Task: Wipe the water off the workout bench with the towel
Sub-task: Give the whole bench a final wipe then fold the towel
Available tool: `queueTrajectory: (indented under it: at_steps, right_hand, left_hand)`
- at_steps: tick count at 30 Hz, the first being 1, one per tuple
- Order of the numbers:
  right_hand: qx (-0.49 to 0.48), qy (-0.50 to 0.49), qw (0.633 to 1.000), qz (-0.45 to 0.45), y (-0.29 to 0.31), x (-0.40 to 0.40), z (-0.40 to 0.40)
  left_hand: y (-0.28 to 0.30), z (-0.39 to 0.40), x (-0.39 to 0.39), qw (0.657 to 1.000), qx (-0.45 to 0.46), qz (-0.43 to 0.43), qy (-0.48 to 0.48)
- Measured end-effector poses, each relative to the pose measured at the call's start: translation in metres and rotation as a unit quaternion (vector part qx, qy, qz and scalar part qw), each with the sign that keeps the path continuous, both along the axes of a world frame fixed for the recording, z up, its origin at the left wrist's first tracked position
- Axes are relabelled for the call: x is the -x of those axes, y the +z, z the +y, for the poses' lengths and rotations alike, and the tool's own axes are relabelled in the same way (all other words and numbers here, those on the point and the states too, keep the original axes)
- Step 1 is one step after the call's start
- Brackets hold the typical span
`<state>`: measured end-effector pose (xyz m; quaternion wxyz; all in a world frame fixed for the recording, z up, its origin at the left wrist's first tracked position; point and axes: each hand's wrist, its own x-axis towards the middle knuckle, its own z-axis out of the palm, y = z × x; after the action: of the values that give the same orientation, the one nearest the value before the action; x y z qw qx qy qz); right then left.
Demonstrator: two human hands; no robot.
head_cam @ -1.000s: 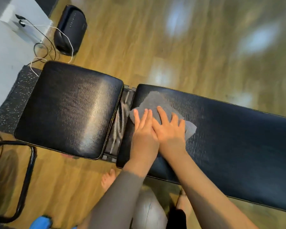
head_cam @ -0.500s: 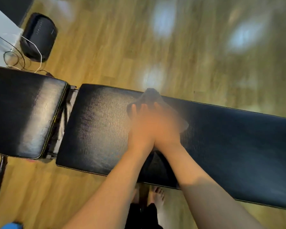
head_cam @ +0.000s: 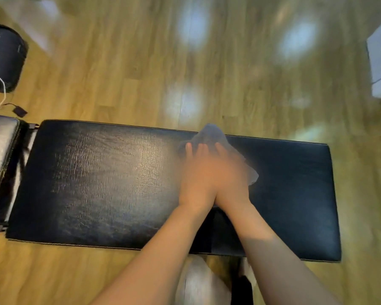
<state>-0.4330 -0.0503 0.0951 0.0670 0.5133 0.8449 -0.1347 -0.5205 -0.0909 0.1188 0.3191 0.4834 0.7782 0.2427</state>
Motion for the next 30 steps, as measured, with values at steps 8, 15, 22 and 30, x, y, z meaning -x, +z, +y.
queueTrajectory:
  at_steps: [8,15,22,30]
  right_hand:
    - [-0.063,0.044,0.997,-0.004,-0.004,-0.112,0.046]
    - [-0.044,0.036,0.998,-0.032,-0.003,-0.224,0.089]
    - [-0.043,-0.039,0.998,-0.020,-0.010,-0.279,0.071]
    - [-0.057,-0.151,0.987,-0.013,-0.008,-0.283,-0.010]
  left_hand:
    - [0.006,0.042,-0.113,0.999,0.045,0.011,0.024]
    - [0.013,0.083,-0.222,0.999,0.043,-0.005,0.012]
    - [0.009,0.079,-0.277,0.999,0.038,-0.009,-0.021]
    - [0.006,0.016,-0.282,0.996,0.000,-0.078,-0.041]
